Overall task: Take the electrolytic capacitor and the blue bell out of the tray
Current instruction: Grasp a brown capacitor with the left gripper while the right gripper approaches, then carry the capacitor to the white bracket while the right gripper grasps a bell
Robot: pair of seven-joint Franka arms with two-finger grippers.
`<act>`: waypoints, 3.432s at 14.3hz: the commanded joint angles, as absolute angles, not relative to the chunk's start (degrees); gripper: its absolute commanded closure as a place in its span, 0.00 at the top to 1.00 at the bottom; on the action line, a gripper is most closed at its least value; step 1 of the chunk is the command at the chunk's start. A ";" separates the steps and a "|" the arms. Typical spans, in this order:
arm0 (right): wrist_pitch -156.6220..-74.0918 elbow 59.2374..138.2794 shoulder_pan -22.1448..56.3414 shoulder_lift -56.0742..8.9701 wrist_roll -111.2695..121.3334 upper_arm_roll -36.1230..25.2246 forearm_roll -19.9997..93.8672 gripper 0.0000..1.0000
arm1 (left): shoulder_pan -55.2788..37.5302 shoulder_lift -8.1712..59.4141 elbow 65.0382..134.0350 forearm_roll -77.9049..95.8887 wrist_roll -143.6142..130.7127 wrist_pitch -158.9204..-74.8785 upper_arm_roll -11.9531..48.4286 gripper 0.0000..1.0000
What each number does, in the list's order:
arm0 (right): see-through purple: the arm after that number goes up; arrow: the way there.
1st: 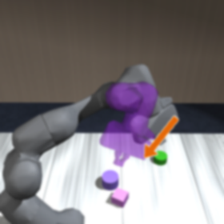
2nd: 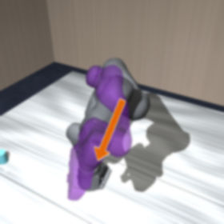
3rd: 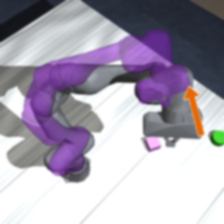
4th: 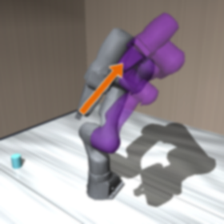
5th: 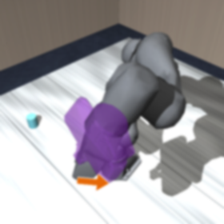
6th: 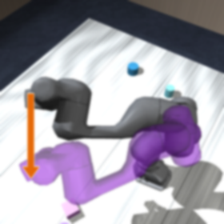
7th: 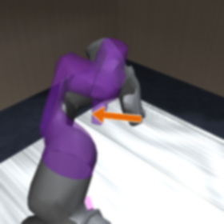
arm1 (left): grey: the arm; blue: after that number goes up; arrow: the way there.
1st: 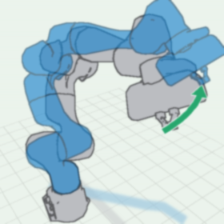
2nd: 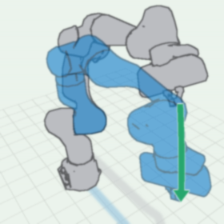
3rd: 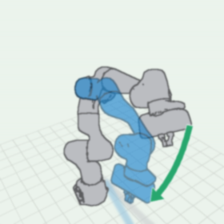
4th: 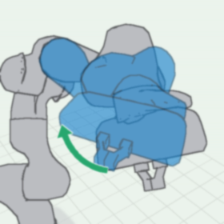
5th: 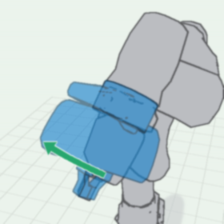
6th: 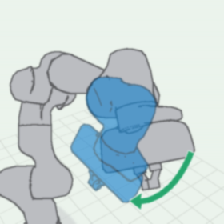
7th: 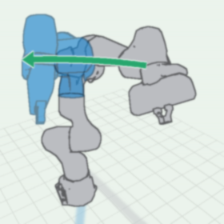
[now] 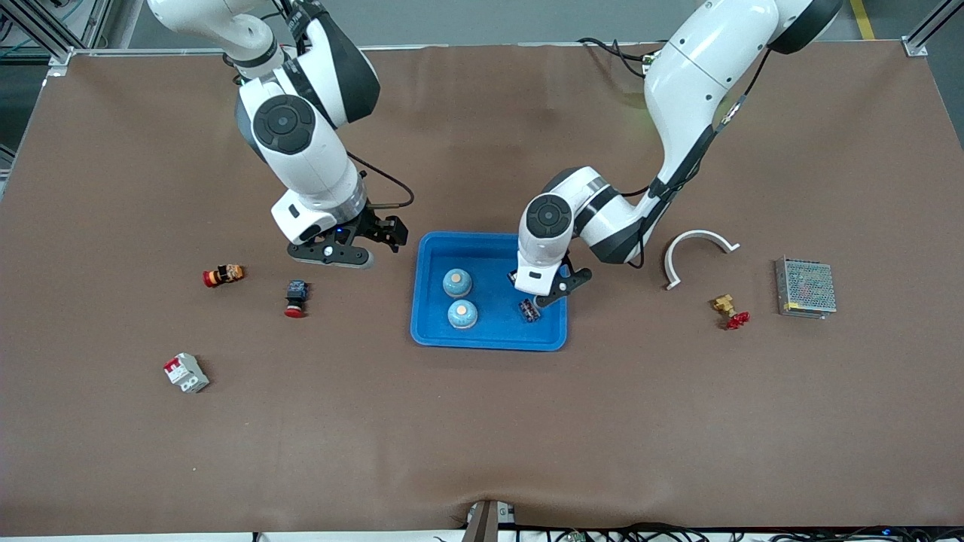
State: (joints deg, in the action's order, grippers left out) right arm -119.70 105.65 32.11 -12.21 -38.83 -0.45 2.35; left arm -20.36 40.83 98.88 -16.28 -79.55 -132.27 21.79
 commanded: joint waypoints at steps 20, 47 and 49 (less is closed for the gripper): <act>-138.87 98.89 43.33 -34.53 -49.75 -1.41 -0.60 1.00 | 6.92 21.36 104.93 -17.05 -40.71 -113.64 21.97 0.00; -144.23 96.94 43.77 -41.48 -49.04 -1.32 -5.10 1.00 | 15.29 24.61 125.25 -18.19 -39.73 -133.42 21.36 0.72; -144.23 96.94 43.77 -41.48 -49.04 -1.32 -5.10 1.00 | 15.29 23.65 124.02 -18.19 -39.64 -132.72 21.36 1.00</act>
